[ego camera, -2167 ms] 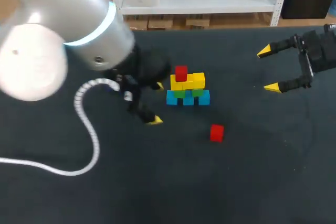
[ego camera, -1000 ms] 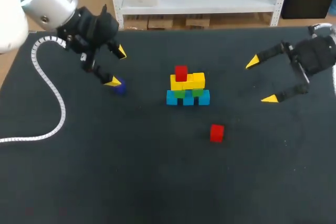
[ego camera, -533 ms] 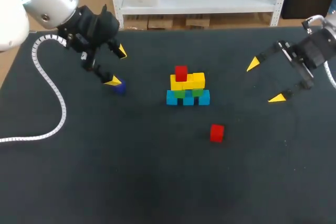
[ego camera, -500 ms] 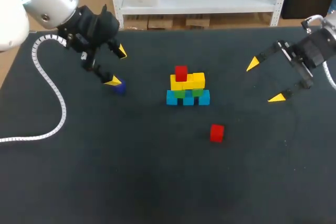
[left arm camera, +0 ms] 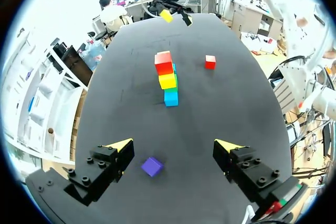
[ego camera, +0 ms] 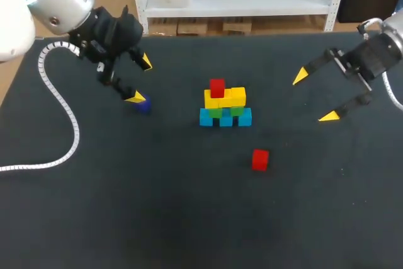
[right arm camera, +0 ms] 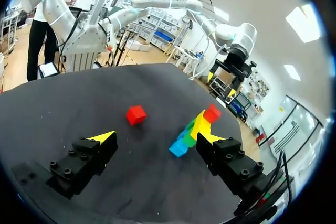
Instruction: Place the blue cubes, place green cubes on the blue cubes, place the yellow cubes on the green cubes, then place the red cubes on the yellow cubes, and place purple cube on the red cubes.
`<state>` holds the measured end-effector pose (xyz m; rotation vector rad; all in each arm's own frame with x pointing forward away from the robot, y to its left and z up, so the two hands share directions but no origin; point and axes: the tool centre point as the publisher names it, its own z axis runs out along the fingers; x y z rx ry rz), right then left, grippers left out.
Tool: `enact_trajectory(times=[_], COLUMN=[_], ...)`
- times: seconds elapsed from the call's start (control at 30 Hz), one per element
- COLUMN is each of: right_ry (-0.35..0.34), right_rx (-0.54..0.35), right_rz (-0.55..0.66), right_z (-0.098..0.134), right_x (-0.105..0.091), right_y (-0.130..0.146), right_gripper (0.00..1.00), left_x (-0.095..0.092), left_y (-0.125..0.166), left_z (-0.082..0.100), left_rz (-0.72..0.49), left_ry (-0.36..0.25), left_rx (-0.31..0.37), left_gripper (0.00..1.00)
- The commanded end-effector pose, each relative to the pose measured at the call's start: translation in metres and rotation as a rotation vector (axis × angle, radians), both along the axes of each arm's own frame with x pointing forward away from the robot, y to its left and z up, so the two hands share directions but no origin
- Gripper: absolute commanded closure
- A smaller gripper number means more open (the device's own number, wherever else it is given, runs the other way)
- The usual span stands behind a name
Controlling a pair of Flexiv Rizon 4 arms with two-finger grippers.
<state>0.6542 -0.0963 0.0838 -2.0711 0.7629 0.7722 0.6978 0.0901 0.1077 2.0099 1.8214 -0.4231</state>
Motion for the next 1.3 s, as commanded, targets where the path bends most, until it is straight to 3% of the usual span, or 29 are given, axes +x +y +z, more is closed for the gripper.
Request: enact_trajectory(times=[0.03,0.17,0.5,0.73,1.3], right_ry=[-0.092,-0.14,-0.147,-0.192,-0.289], right_rx=[-0.055,-0.158,-0.467,-0.549,-0.612], right_rz=[0.002,0.127,0.237,0.298,0.404], right_z=[0.004,0.008,0.013,0.001,-0.041], right_x=[-0.031,-0.04,-0.053,-0.056,-0.066], right_y=[0.016,0.024,0.037,0.049,0.077], right_gripper=[0.0,0.0,0.0,0.0,0.0], left_x=[0.001,0.001,0.001,0.001,0.001], left_y=[0.001,0.001,0.001,0.001,0.001], left_z=[-0.001,-0.001,-0.001,-0.001,-0.001], left_rz=[-0.003,-0.003,-0.003,-0.003,-0.003], left_ry=[0.0,0.0,0.0,0.0,0.0], left_rx=[-0.002,-0.002,-0.002,-0.002,-0.002], left_gripper=[0.0,0.0,0.0,0.0,0.0])
